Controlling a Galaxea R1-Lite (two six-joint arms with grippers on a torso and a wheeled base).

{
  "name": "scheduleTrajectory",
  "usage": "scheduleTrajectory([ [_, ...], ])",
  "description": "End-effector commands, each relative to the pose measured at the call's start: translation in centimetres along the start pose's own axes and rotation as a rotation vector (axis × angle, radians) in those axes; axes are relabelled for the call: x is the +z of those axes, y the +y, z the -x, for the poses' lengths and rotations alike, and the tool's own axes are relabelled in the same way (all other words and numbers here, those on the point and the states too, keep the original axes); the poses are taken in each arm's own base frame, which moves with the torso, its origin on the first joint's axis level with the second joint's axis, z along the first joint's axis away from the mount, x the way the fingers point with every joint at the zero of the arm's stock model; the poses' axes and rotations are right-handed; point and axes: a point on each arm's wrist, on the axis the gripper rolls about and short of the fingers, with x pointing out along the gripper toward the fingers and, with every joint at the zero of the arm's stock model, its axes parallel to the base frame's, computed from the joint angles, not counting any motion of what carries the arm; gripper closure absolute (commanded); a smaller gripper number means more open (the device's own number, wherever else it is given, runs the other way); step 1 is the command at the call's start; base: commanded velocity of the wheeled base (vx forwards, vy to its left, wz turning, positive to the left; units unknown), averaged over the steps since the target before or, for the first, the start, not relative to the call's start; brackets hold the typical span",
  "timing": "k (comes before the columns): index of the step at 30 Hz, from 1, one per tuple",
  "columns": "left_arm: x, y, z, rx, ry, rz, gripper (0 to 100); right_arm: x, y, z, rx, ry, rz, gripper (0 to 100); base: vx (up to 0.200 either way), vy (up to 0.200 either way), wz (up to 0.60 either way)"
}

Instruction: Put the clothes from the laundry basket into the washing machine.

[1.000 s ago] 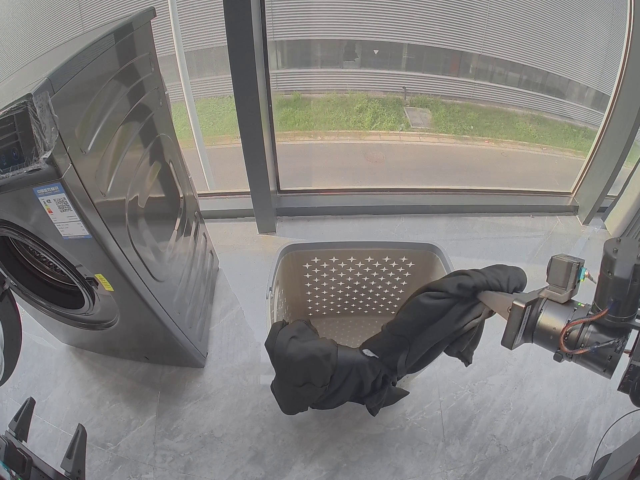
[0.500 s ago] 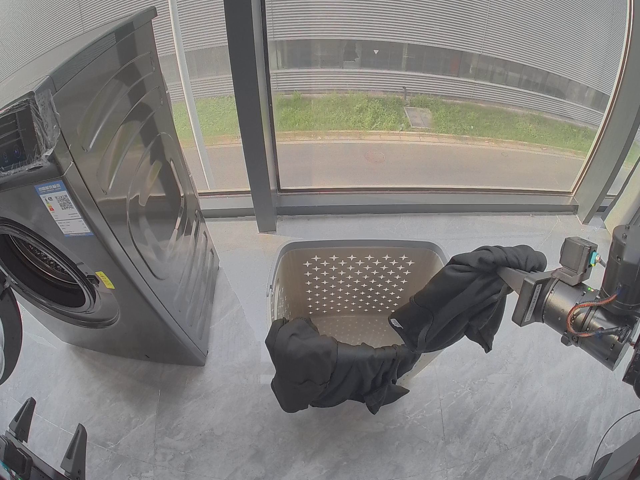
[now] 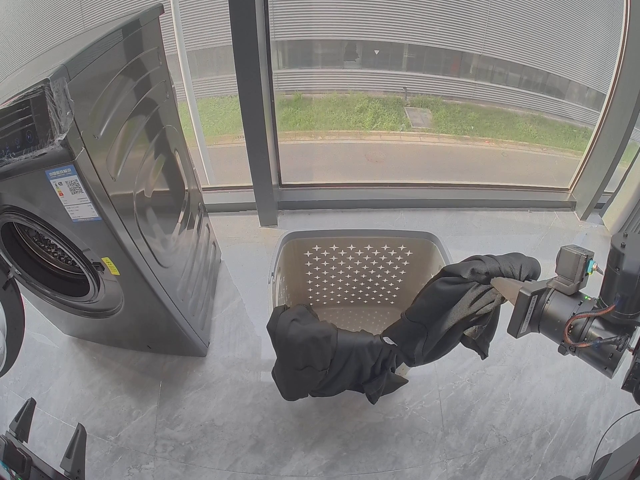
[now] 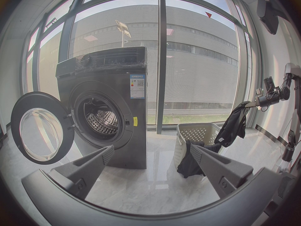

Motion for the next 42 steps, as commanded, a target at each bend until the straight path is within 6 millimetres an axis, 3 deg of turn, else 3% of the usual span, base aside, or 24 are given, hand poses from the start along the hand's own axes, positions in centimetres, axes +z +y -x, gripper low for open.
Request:
scheduleTrajectory([
  [1,-0.4,0.0,0.0,0.000,-0.003,0.002,0,0.0,0.0,0.0,0.002,0.001,0.000,100,0.000,0.200,0.00],
  [42,-0.5,0.0,0.0,0.000,-0.002,0.003,0,0.3,2.2,1.0,0.151,-0.053,0.000,100,0.000,0.200,0.00],
])
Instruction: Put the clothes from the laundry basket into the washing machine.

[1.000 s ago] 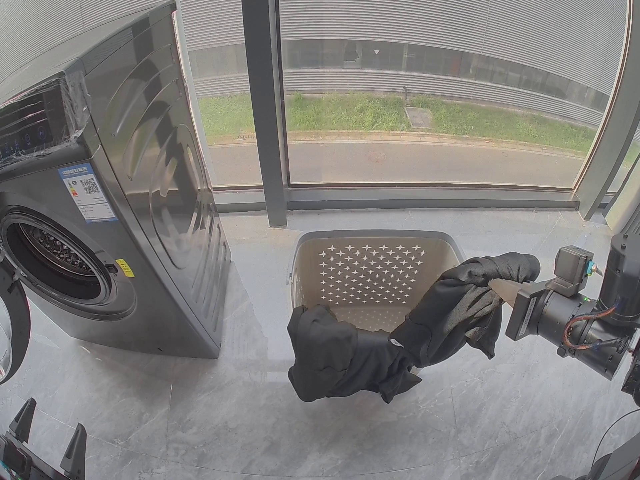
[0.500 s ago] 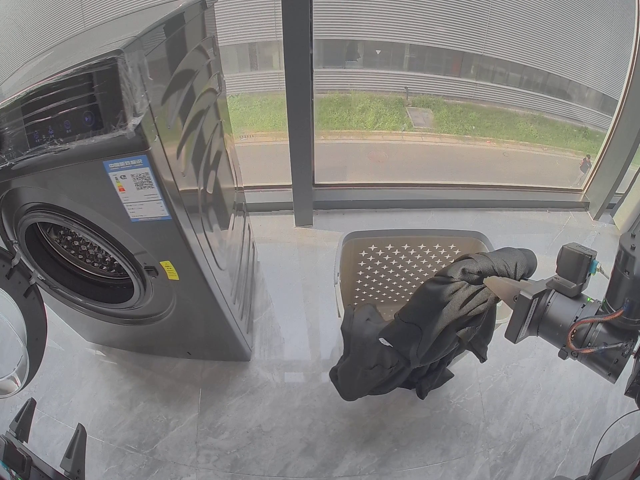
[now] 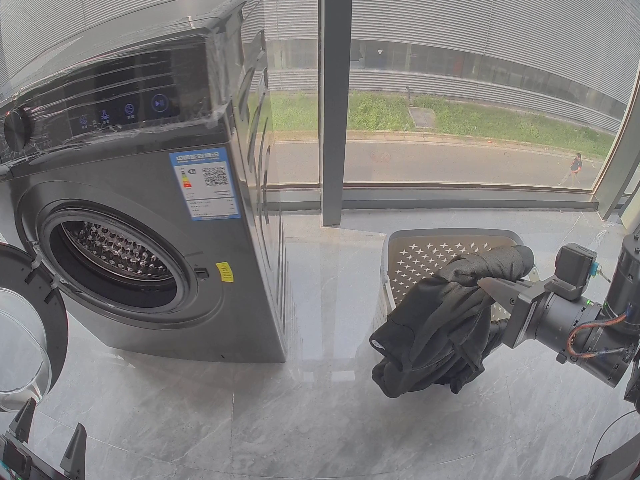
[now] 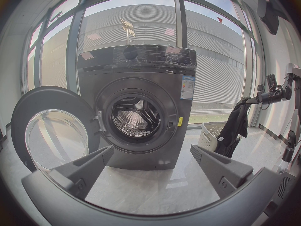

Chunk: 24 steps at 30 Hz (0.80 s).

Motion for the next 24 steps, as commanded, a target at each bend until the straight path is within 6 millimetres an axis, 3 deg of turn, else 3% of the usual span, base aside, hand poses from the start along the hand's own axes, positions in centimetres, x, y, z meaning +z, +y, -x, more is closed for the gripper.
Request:
scheduleTrajectory([
  [1,-0.44,0.01,0.03,-0.001,-0.003,0.000,0,-0.08,0.07,0.00,0.005,0.000,0.001,100,0.000,0.200,0.00],
  [24,-0.44,0.01,0.03,-0.001,-0.003,0.000,0,-0.23,0.62,0.12,0.039,0.007,0.005,100,0.000,0.200,0.00],
])
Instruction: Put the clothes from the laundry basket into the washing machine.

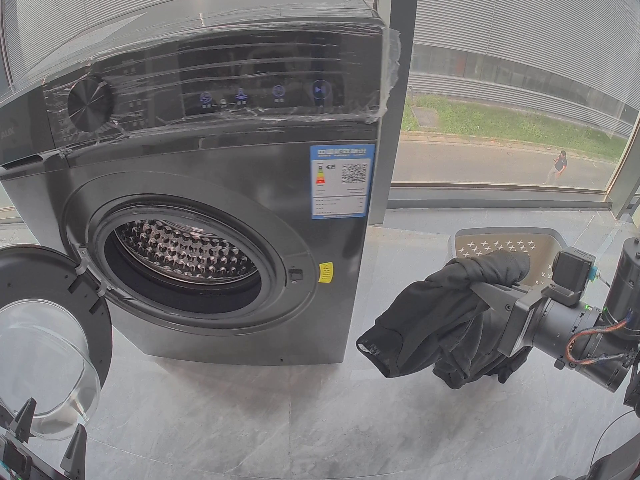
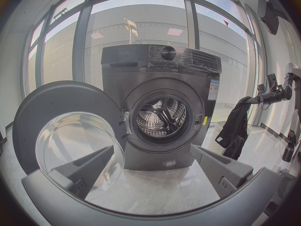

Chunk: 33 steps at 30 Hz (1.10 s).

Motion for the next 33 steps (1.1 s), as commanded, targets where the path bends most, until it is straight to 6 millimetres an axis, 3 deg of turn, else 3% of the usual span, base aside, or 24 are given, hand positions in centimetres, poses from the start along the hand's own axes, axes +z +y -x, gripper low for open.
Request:
scheduleTrajectory([
  [1,-0.44,0.01,0.03,-0.001,-0.003,0.001,0,-0.05,0.00,0.01,0.000,0.001,0.000,100,0.000,0.000,0.00],
  [9,-0.44,0.01,0.03,-0.001,-0.003,0.001,0,-0.32,-0.07,0.05,-0.002,0.012,0.002,100,0.000,0.000,0.00],
  [18,-0.44,0.01,0.03,-0.001,-0.003,0.001,0,-0.32,-0.07,0.05,-0.002,0.012,0.002,100,-0.200,0.000,0.00],
  [26,-0.44,0.01,0.03,-0.001,-0.003,0.001,0,-0.51,-0.11,0.07,-0.004,0.019,0.004,100,0.000,0.000,0.00],
  [33,-0.44,0.01,0.03,-0.001,-0.003,0.002,0,-0.48,-0.14,0.09,-0.005,0.017,0.003,100,0.000,0.200,0.00],
])
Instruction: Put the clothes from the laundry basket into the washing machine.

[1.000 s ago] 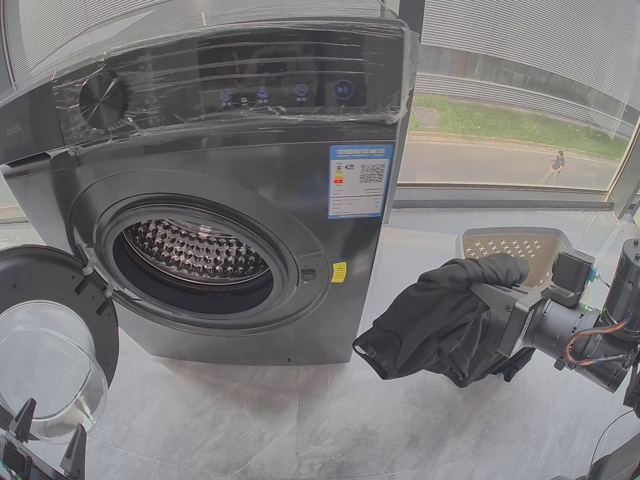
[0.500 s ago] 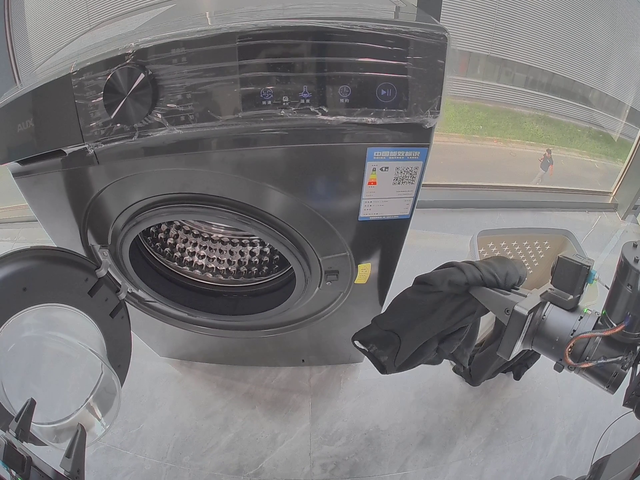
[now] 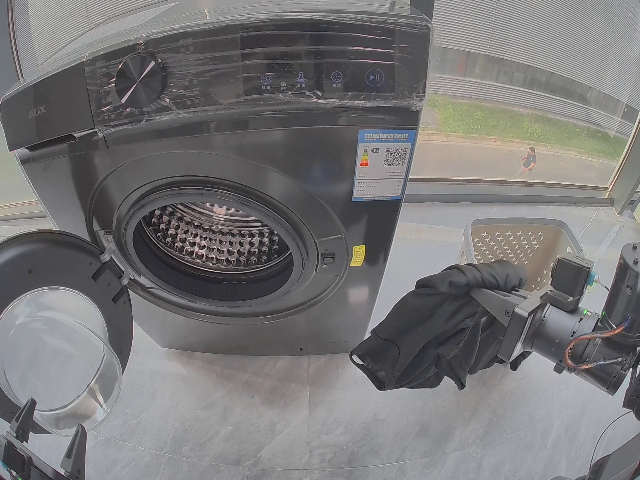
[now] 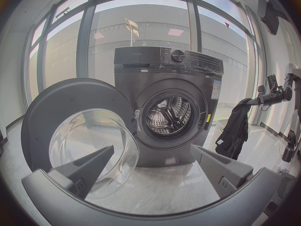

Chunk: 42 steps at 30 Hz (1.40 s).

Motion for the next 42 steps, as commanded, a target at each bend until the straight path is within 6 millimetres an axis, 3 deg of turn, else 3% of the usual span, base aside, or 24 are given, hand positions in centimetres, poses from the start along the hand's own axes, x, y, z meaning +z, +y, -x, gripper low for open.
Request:
scheduleTrajectory([
  [1,-0.44,0.01,0.03,0.001,-0.003,0.000,0,-0.03,0.00,-0.03,0.000,0.001,0.000,100,0.000,0.200,0.00],
  [20,-0.44,0.01,0.03,0.001,-0.003,0.000,0,-0.03,0.03,-0.02,0.001,0.001,0.001,100,0.000,0.200,0.00],
  [42,-0.44,0.01,0.03,0.001,-0.003,0.000,0,-0.36,-0.01,0.03,0.003,0.014,0.002,100,0.000,0.000,0.00],
])
